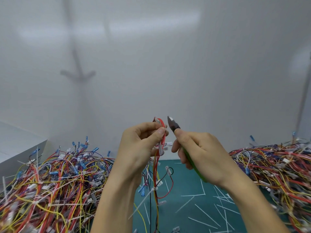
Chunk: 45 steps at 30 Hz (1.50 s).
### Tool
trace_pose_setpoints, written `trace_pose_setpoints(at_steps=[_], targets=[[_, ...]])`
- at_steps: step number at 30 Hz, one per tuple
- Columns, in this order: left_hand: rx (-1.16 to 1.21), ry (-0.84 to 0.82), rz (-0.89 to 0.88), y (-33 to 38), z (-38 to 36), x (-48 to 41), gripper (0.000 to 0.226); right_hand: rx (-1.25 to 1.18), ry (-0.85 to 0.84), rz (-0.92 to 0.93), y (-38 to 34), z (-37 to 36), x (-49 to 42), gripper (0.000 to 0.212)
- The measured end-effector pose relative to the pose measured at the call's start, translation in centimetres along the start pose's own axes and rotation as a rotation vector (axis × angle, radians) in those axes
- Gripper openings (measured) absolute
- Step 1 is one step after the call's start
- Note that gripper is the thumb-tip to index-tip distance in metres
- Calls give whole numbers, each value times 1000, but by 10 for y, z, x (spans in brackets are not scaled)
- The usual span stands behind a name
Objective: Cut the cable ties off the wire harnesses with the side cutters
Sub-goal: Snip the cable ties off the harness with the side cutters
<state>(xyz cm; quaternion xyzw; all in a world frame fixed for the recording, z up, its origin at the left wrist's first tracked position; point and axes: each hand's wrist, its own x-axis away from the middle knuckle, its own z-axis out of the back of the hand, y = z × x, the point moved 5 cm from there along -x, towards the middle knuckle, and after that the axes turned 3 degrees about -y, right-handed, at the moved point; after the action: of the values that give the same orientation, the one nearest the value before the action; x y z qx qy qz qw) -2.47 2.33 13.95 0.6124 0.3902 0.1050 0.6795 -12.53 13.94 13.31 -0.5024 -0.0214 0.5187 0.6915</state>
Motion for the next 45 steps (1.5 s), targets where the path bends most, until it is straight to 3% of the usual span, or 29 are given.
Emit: trace_pose_setpoints(at_steps=[4,7,10,18,22,26,30,33,35,38,41,45], targets=[[29,18,9,-1,4,0,10,-264,36,-33,-3,0,-2,59],[39,10,13,-1,3,0,7,-361,43,-42,-4,1,-1,43],[18,11,13,-2,-1,-1,7,-362,37,-19,-6,-1,0,28],[13,22,-24,-1,-8,0,7,-200,181,-23,-7,1,0,19],[-26,-46,-53,3,-9,2,12,-242,292,-1,-5,12,1,16],[-45,-10,-20,2,8,1,13,-330,351,26,-1,22,1,17],[-408,46,67,-16,33,-6,19,-392,375,46,3,32,1,17],[-893,-19,215,-49,43,-13,42,-382,404,55,7,38,2,17],[-1024,-123,367,-68,41,-12,62,-379,427,58,8,41,2,16],[-814,-337,594,-89,23,-1,88,-376,458,67,8,44,3,16],[-525,-487,648,-92,0,5,101,-362,468,76,7,46,4,16],[-270,-411,508,-76,-14,1,62,-351,453,83,6,46,4,15]])
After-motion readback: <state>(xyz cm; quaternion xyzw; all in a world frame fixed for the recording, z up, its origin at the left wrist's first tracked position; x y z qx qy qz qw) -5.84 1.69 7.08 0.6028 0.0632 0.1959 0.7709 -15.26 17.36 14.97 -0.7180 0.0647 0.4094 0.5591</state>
